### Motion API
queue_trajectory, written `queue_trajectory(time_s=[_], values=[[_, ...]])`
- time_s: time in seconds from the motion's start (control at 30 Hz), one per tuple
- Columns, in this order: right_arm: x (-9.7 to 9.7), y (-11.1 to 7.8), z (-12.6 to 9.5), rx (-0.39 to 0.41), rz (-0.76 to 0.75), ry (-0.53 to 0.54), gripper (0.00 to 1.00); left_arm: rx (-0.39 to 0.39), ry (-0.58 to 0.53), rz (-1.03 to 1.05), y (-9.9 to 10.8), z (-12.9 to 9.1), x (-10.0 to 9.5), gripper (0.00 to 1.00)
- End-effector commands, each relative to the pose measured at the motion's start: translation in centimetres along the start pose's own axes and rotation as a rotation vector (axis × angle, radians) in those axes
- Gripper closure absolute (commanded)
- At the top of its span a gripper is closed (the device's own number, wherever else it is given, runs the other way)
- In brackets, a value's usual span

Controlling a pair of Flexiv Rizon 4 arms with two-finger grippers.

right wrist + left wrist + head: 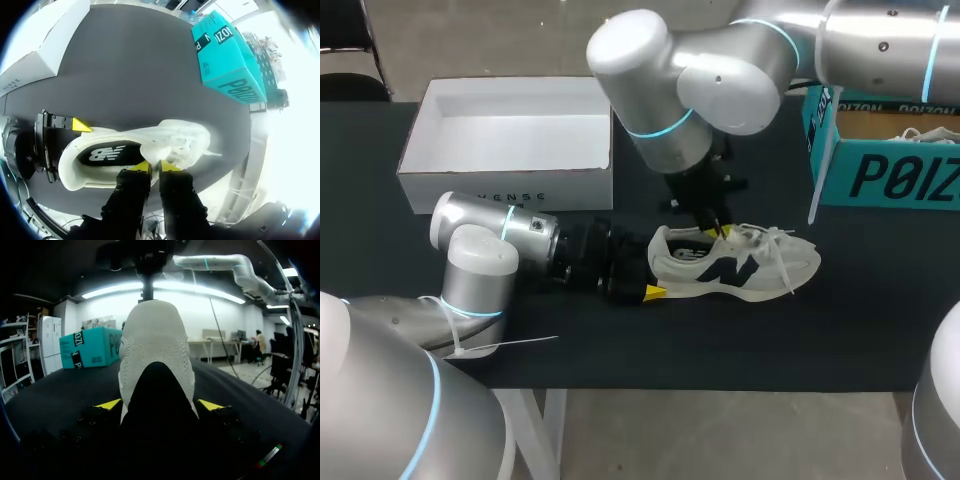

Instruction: Take the shoe out of the shoebox, open the shoe tongue, remove and reinsert the insole, then place the shoe into the shoebox

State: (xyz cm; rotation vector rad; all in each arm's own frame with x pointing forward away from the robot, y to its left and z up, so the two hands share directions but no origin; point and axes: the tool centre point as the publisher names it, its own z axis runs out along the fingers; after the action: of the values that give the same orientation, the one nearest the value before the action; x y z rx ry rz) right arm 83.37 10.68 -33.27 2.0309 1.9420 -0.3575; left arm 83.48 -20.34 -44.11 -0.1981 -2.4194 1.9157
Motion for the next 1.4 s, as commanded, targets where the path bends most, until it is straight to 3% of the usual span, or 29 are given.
queue_trajectory(time_s=[0.03,0.2,0.63,0.73,0.83,0.93,1.0,1.1,1.17,1.2,1.23,1.4], values=[[-1.0,-0.4,-0.4,-0.01,0.011,0.002,0.92,-0.001,-0.003,0.0,0.9,0.6,0.3,1.0],[-2.5,-0.6,-0.4,-0.014,0.04,0.0,1.0,-0.001,-0.003,0.0,0.9,0.6,0.3,1.0],[-6.9,-1.2,0.3,-0.023,0.15,0.085,1.0,-0.001,-0.003,0.0,0.9,0.6,0.3,1.0],[-6.7,-1.1,0.7,-0.021,0.149,0.097,1.0,-0.001,-0.003,0.0,0.9,0.6,0.3,1.0],[-5.5,-1.0,0.5,-0.027,0.126,0.093,0.63,-0.001,-0.003,0.0,0.9,0.6,0.3,1.0],[-4.6,-0.9,0.5,-0.03,0.119,0.095,0.49,-0.001,-0.003,0.0,0.9,0.6,0.3,1.0],[-4.3,-0.9,0.4,-0.034,0.117,0.101,0.34,-0.001,-0.003,0.0,0.9,0.6,0.3,1.0],[-3.9,-0.8,0.6,-0.032,0.11,0.11,0.39,-0.001,-0.003,0.0,0.9,0.6,0.3,1.0],[-3.6,-0.7,1.0,-0.028,0.104,0.116,0.52,-0.001,-0.003,0.0,0.9,0.6,0.3,1.0],[-3.5,-0.7,1.2,-0.025,0.099,0.119,0.64,-0.001,-0.003,0.0,0.9,0.6,0.3,1.0],[-3.4,-0.6,1.3,-0.024,0.097,0.122,1.0,-0.001,-0.003,0.0,0.9,0.6,0.3,1.0],[-4.5,-0.5,1.6,-0.019,0.107,0.138,1.0,-0.001,-0.003,0.0,0.9,0.6,0.3,1.0]])
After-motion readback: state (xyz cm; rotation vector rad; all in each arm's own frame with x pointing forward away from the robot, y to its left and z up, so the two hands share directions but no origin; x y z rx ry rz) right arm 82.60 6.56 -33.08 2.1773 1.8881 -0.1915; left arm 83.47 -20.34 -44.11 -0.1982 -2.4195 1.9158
